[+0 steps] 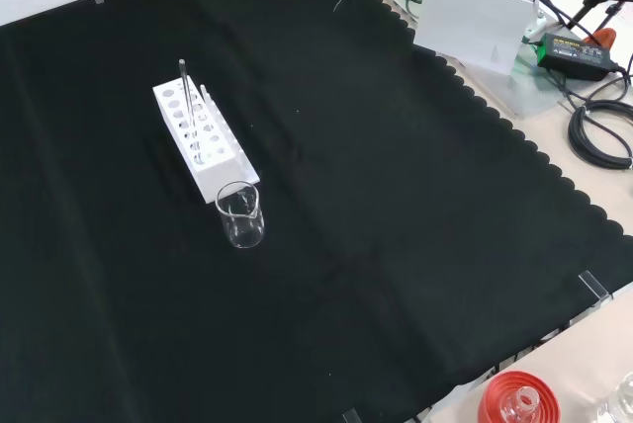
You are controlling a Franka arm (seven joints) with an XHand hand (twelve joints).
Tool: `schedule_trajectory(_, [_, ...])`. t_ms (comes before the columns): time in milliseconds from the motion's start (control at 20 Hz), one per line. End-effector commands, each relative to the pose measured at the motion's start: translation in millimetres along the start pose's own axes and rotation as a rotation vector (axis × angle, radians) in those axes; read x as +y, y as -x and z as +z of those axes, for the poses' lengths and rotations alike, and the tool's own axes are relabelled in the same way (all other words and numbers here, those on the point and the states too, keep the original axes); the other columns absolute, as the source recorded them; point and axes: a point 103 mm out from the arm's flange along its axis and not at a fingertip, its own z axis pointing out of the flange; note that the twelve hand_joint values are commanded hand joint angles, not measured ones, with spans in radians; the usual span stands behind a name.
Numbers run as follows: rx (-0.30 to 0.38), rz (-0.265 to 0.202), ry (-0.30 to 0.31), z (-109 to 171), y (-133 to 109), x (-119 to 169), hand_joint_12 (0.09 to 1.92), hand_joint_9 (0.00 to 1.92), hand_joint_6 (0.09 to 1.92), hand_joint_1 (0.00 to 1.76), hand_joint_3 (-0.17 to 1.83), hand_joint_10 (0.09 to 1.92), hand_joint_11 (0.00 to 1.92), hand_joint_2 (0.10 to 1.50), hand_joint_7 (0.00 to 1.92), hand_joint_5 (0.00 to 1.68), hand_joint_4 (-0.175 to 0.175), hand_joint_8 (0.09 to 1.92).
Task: Take the glass rod from the white test tube rack.
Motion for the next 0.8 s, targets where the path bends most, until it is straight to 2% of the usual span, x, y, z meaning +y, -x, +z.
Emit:
schedule_trajectory(50, [0.015,-0.03,-0.035,14.1,-2.3,18.7,1.37,0.45,0.22,0.48,0.41,0.88,0.36,1.03,0.23,0.37,-0.081,0.91])
schedule_trajectory(300, [0.023,-0.04,-0.063,25.6,-3.9,30.6,1.37,0.46,0.6,0.47,0.37,0.88,0.38,1.06,0.24,0.27,-0.083,0.91])
schedule_trajectory(800, [0.053,-0.091,-0.06,47.7,-1.1,51.5,1.36,0.48,0.7,0.45,0.37,0.89,0.43,1.06,0.24,0.26,-0.085,0.91])
